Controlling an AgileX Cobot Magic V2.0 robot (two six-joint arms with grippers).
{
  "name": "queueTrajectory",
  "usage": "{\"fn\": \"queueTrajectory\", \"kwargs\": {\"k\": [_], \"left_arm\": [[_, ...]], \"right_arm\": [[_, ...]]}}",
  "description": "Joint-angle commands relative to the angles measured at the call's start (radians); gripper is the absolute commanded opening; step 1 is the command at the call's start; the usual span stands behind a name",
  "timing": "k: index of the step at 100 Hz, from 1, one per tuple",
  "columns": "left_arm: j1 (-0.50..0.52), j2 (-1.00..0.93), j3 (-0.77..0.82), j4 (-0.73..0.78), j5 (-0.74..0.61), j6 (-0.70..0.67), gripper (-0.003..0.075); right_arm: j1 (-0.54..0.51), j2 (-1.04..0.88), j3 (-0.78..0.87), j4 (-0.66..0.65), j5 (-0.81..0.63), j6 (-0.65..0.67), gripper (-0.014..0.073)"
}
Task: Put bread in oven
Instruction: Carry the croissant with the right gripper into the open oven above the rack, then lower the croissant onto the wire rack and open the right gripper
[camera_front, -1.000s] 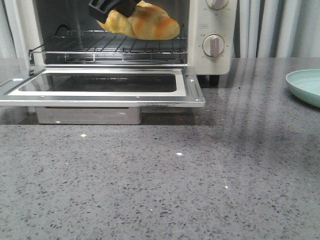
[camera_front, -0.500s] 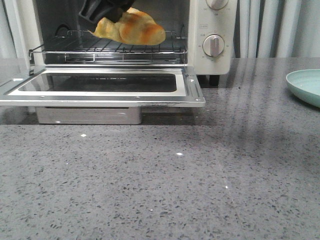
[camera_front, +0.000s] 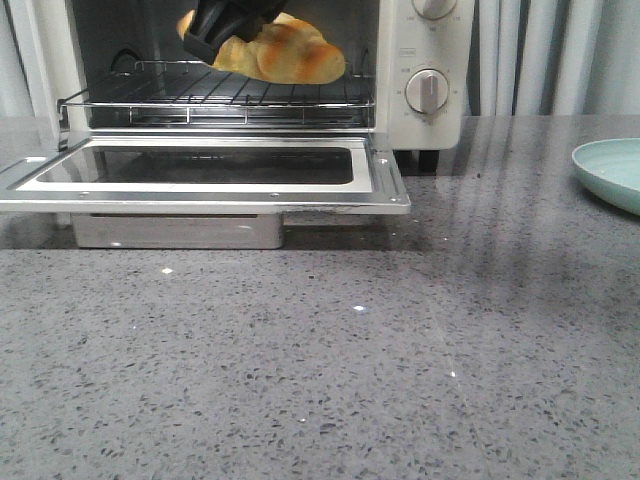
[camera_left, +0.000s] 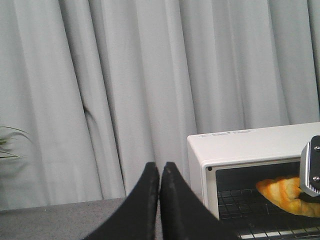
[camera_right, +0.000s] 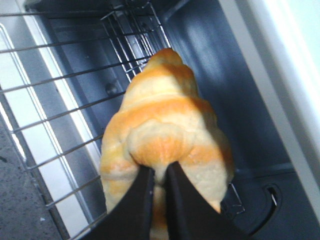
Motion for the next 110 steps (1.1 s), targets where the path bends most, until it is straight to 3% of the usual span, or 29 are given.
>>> {"fn": "queueTrajectory", "kwargs": {"k": [1,14,24,75,110], "left_arm": [[0.004,0.013,-0.03,0.006,-0.069,-0.006,-0.0022],[0.004,0.013,-0.03,0.006,-0.069,-0.006,-0.0021],[0.004,0.013,-0.03,0.006,-0.069,-0.006,-0.0022],[0.004,0.011,-0.03,0.006,-0.067,-0.006,-0.0022],[0.004,-0.023,-0.03,0.006,-0.018,-0.006,-0.0022]], "right_arm": [[-0.01,-0.055,-0.037,-0.049,-0.056,0.001,0.0073],[-0.01,-0.055,-0.037,-0.049,-0.078,0.001,0.0307],[-0.01,-0.055,-0.037,-0.049,-0.105,0.001,0.0407],[0.003,-0.055,-0.037,-0.049,-0.102,0.001,0.0402],[0.074,-0.073,-0.037,-0.049,-0.003,0.001,0.0401]]}}
